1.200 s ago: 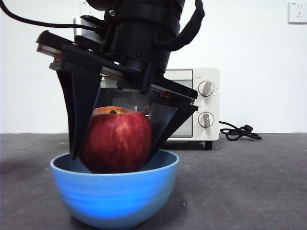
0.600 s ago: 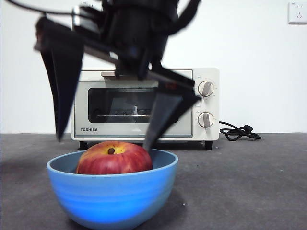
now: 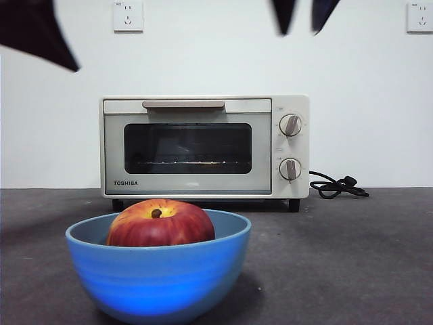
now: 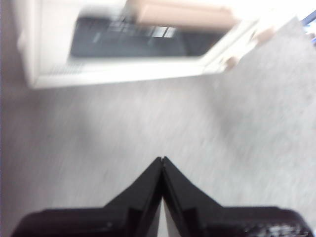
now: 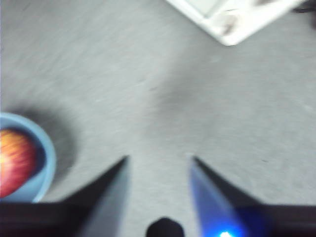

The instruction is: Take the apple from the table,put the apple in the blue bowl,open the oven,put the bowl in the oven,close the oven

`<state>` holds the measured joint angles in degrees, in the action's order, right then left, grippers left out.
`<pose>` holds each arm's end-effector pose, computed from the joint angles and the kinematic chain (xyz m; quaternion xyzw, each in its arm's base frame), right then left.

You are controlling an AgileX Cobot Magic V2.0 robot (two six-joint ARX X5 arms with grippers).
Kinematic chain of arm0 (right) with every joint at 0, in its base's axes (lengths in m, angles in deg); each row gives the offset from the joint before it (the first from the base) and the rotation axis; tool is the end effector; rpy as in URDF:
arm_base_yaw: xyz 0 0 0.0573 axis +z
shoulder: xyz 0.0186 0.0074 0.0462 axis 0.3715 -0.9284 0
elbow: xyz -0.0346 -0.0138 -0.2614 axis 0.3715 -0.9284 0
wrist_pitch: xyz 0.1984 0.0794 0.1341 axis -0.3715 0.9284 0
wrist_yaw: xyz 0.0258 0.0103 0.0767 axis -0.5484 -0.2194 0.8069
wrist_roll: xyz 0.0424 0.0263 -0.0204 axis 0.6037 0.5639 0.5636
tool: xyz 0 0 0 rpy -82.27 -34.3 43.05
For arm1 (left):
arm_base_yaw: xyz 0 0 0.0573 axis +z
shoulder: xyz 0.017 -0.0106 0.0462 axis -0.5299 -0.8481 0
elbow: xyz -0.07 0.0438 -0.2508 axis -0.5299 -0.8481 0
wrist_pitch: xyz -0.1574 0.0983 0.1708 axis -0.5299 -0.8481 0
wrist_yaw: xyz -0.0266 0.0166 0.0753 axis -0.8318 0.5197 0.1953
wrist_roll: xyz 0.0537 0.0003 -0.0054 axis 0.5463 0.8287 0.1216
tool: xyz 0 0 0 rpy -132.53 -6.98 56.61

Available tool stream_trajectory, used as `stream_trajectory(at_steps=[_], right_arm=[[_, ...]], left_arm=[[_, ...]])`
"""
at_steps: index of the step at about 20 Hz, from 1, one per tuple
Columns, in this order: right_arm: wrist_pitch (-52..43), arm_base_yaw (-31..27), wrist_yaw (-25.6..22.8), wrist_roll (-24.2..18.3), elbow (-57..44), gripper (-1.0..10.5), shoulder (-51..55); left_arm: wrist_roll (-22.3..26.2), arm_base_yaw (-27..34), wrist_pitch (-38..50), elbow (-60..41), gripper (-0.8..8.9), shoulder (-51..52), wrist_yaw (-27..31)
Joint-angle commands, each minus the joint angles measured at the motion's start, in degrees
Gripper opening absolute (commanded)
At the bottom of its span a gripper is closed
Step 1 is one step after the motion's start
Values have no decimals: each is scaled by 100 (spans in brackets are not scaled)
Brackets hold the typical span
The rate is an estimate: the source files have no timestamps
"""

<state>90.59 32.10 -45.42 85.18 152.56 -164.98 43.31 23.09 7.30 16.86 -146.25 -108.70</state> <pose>0.1656 0.2041 0.3649 -0.2496 0.4369 0.1302 0.8543 0.2621 -0.0538 0.3285 -0.1358 0.3893 -0.2425 0.8782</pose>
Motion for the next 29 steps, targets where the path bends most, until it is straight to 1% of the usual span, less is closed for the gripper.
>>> stream_trajectory(at_steps=[1,3,4,6,7,8,9,11,13,16,17,19,22,24,27,29], right_arm=[[-68,-538,275,-254,-251,-11,483],[-144,-1248,789,-485,-433,-11,844],[-254,-1624,1021,-535,-531,-11,990],[-470,-2264,1528,-516,-717,-11,1156],[-529,-2500,1801,-494,-772,-11,1174],[-551,-2664,1976,-494,-813,-11,1174],[-570,-2761,1965,-494,-881,-11,1174],[-588,-2909,1810,-492,-1119,-11,1178],[-691,-3176,1816,-560,-1440,-11,1193],[-1095,-3606,2170,-776,-2028,-11,1349],[-1294,-3698,2159,-776,-2260,-11,1491],[-1574,-3834,2358,-778,-2682,-11,1821],[-1438,-3899,2747,-772,-2957,-11,2269],[-1342,-3893,3051,-680,-2977,-11,2553],[-1320,-3893,3495,-570,-2977,-11,2992],[-1220,-3893,3532,-570,-2977,-11,3228]], left_arm=[[-68,-208,74,621,-5,-496,-9],[-42,-328,131,1115,-5,-870,-7],[15,-361,195,1322,-5,-1027,-7],[50,-424,402,1609,-5,-1285,-9],[50,-428,455,1711,-5,-1392,-9],[57,-428,535,1794,-5,-1523,-13],[50,-428,575,1860,-5,-1652,-33],[50,-426,562,1993,-5,-1915,-254],[46,-428,560,2114,-5,-2151,-313],[26,-470,730,2118,-5,-2365,-264],[0,-470,793,2118,-5,-2437,-264],[-138,-501,909,2118,-5,-2557,-264],[-339,-535,1187,2118,-5,-2682,-249],[-455,-566,1329,2118,-5,-2767,-105],[-496,-568,1456,2129,-5,-2914,-92],[-575,-568,1447,2142,-5,-3071,-96]])
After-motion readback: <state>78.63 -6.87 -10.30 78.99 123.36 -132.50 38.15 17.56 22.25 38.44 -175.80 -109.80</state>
